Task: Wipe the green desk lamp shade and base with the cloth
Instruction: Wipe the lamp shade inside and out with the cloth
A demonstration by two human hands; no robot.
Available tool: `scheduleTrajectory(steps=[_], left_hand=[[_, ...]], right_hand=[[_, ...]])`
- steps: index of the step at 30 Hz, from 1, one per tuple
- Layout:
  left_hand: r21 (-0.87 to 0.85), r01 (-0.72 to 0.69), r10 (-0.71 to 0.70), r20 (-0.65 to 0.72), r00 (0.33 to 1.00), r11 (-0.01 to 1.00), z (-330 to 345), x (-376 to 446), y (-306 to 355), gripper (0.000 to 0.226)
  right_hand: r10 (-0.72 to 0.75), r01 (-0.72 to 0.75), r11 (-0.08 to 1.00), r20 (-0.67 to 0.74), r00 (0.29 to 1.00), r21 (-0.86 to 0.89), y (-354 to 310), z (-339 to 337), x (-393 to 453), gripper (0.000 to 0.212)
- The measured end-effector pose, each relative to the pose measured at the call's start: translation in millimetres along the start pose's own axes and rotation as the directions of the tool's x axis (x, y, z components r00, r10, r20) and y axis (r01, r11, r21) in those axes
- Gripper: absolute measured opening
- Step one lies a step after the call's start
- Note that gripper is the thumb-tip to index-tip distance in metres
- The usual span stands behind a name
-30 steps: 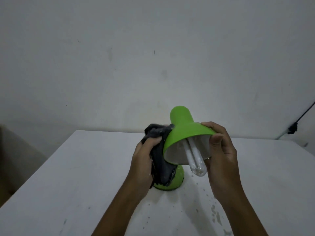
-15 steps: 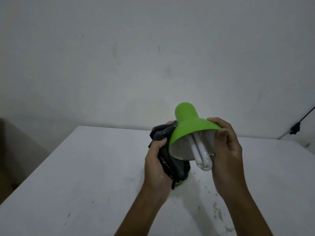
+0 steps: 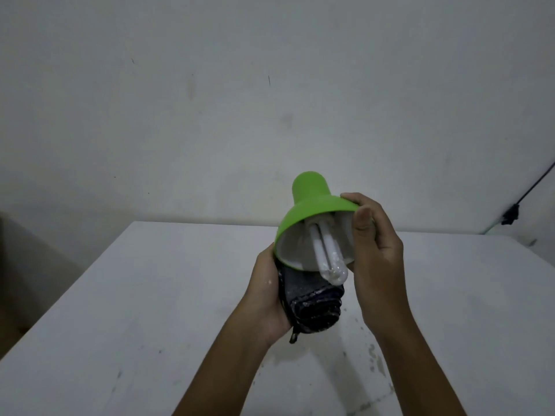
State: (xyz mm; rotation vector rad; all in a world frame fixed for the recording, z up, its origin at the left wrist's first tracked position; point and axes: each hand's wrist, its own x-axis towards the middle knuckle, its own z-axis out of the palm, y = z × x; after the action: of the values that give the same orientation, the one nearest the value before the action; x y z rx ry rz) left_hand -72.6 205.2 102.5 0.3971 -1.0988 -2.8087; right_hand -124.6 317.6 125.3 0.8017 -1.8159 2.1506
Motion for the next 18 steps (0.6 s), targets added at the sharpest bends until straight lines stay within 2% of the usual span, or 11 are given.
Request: scheduleTrajectory(steps=[4, 7, 15, 18], left_hand=[[0.032, 0.012, -0.012, 0.021, 1.000, 0.999, -5, 0, -4, 0.047], [0.065, -0.016, 0.020, -0.058, 0.998, 0.998, -11, -6, -6, 0.046], [0.021, -0.278, 0.277, -0.200, 0.940, 0.960, -8, -29, -3, 0.031], [-0.047, -0.271, 0.260, -0.165, 0.951, 0.961, -11, -26, -2, 0.036]], right_hand=[[-0.002, 0.002, 1.000, 0.015, 1.000, -0.006, 0, -2, 0, 0.032], [0.007, -0.007, 1.000, 0.015, 1.000, -0.009, -1, -3, 0, 0.035], [0.035, -0.035, 0.999, 0.036, 0.999, -0.015, -3, 5, -5, 0.031], [0.036, -0.035, 0.999, 0.055, 0.998, -0.017, -5, 5, -6, 0.030]])
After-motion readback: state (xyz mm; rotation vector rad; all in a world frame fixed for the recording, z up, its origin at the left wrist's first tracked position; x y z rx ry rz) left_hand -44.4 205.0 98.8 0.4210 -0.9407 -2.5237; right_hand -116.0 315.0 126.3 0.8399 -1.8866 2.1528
